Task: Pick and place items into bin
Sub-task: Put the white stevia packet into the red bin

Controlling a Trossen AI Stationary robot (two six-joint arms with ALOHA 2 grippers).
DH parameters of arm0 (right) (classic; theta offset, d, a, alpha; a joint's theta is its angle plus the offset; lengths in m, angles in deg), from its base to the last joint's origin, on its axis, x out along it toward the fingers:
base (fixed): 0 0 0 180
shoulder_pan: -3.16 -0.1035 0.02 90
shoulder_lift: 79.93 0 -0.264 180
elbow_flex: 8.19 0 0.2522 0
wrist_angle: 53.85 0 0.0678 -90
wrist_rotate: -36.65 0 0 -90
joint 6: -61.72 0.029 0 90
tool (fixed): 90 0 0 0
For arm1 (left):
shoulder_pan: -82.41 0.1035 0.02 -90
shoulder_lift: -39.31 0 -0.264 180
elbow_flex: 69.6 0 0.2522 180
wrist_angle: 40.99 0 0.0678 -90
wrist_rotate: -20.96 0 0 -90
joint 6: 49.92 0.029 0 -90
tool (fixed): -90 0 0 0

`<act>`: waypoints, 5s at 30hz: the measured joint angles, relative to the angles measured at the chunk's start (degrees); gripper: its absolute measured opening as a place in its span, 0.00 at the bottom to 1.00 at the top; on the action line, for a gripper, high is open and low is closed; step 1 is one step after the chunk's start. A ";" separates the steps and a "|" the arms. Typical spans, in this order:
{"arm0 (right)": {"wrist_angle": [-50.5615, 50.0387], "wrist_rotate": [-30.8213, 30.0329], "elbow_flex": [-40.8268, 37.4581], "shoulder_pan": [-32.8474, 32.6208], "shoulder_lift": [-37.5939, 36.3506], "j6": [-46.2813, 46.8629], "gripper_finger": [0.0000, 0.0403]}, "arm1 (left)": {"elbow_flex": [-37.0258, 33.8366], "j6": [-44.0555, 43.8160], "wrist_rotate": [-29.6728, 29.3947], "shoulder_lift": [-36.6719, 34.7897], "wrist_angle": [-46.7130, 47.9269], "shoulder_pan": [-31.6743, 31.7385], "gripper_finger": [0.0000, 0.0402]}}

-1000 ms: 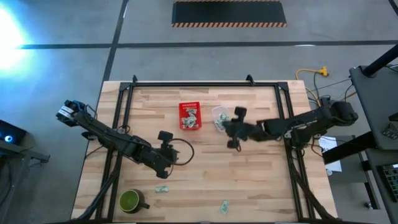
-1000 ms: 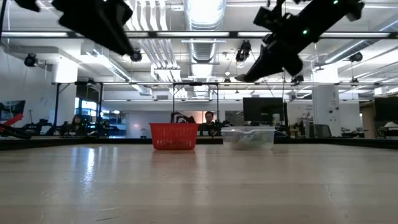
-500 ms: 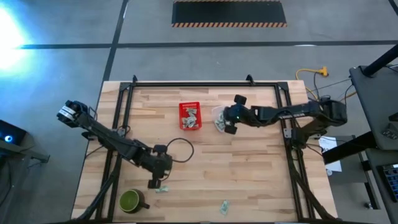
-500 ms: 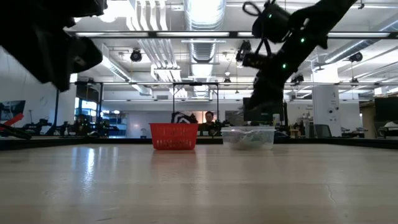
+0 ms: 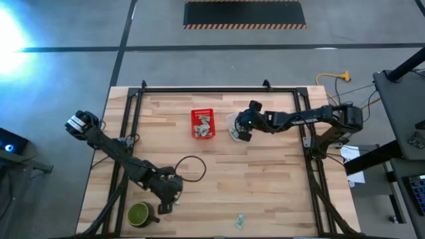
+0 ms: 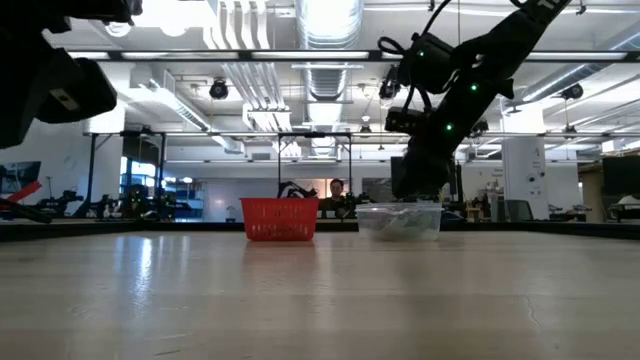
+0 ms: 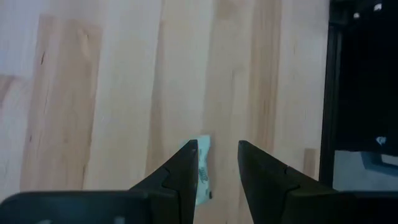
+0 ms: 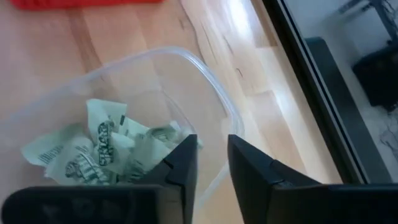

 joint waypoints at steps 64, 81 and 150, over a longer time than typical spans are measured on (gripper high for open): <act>1.01 19.00 -3.48 -5.33 -10.24 0.81 0.45 | 6.18 -2.98 -1.66 15.70 5.04 -3.80 0.44; 0.92 18.98 -3.58 -5.33 -10.24 0.97 0.43 | 6.18 -2.54 0.63 19.67 4.95 -4.18 0.44; 0.99 19.05 -3.66 -5.57 -10.30 1.84 0.33 | 10.79 62.99 -26.57 8.36 -8.18 40.15 0.03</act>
